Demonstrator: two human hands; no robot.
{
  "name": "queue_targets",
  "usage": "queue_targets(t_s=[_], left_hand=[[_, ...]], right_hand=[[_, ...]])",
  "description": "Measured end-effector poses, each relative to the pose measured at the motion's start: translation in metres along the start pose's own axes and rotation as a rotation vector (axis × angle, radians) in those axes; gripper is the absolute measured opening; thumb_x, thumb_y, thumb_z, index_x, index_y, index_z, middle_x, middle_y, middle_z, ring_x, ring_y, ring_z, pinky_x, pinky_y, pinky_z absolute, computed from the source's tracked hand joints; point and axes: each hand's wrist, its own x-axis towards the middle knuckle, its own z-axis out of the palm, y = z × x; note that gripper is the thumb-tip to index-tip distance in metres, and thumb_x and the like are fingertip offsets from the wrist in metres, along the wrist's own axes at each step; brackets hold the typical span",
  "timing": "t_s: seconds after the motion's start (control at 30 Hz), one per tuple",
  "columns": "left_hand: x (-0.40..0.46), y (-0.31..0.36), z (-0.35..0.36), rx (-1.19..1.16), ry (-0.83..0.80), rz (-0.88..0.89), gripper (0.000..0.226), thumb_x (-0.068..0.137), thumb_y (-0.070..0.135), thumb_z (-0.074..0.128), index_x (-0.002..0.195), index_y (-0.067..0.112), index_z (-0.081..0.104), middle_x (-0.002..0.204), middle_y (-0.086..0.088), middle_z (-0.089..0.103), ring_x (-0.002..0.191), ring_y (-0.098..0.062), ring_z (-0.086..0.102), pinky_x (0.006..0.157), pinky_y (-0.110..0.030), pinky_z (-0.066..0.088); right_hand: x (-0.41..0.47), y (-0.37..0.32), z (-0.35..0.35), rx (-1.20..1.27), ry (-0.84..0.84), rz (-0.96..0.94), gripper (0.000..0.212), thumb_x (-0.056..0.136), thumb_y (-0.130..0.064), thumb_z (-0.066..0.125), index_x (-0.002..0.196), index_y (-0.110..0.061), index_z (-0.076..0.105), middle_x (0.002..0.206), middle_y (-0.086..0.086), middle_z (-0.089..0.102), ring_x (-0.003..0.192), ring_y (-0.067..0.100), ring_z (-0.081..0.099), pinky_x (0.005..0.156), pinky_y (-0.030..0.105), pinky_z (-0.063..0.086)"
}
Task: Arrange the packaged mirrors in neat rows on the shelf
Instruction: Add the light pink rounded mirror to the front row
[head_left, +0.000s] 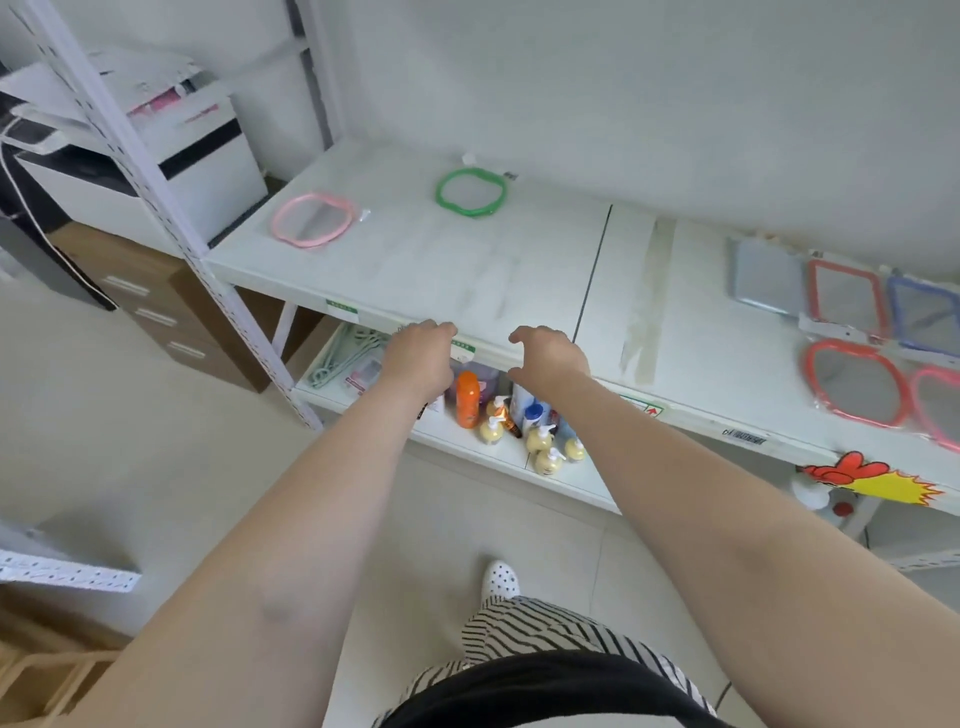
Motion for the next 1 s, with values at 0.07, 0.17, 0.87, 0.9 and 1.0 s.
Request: queue_targets(t_s=[0.07,0.17,0.87,0.9,1.0], left_hand=[[0.017,-0.009,-0.001,0.018,0.002,0.011,0.047,0.082,0.006,0.055,0.128,0.012,0.053,0.122,-0.011,0.060,0.113,-0.032,0.057,0.088,-0.038,0.047],[0.048,-0.022,-0.010,0.035,0.001,0.022,0.049,0.083,0.007,0.057,0.131,0.011,0.051,0.123,-0.012,0.059,0.114,-0.033,0.056,0.091,-0.038,0.046],[0.208,-0.154,-0.043,0.065,-0.029,0.058,0.049,0.085,0.007,0.051,0.133,0.012,0.049,0.122,-0.012,0.058,0.113,-0.033,0.055,0.088,-0.037,0.044],[0.215,-0.164,-0.044,0.070,-0.038,0.075,0.049,0.085,0.007,0.051,0.134,0.012,0.048,0.123,-0.012,0.058,0.114,-0.033,0.055,0.088,-0.037,0.044],[0.235,-0.194,-0.047,0.092,-0.059,0.120,0.049,0.086,0.006,0.050,0.134,0.011,0.048,0.126,-0.013,0.056,0.117,-0.034,0.053,0.088,-0.037,0.044]], right_hand=[[0.018,-0.008,-0.002,-0.007,0.013,-0.011,0.053,0.088,-0.021,0.058,0.140,-0.023,0.043,0.131,0.004,0.054,0.123,0.024,0.047,0.095,0.033,0.042],[0.050,-0.019,-0.008,0.009,0.033,-0.027,0.052,0.088,-0.019,0.057,0.139,-0.023,0.043,0.132,0.004,0.053,0.124,0.024,0.047,0.095,0.032,0.041],[0.232,-0.122,-0.028,0.063,0.044,0.035,0.052,0.088,-0.020,0.055,0.138,-0.025,0.043,0.132,0.002,0.052,0.126,0.021,0.046,0.086,0.029,0.039],[0.238,-0.129,-0.025,0.069,0.045,0.056,0.051,0.088,-0.020,0.055,0.138,-0.025,0.043,0.132,0.001,0.052,0.126,0.021,0.046,0.085,0.029,0.038],[0.254,-0.151,-0.014,0.096,0.044,0.122,0.050,0.088,-0.021,0.055,0.137,-0.025,0.044,0.130,0.000,0.053,0.125,0.020,0.047,0.081,0.028,0.037]])
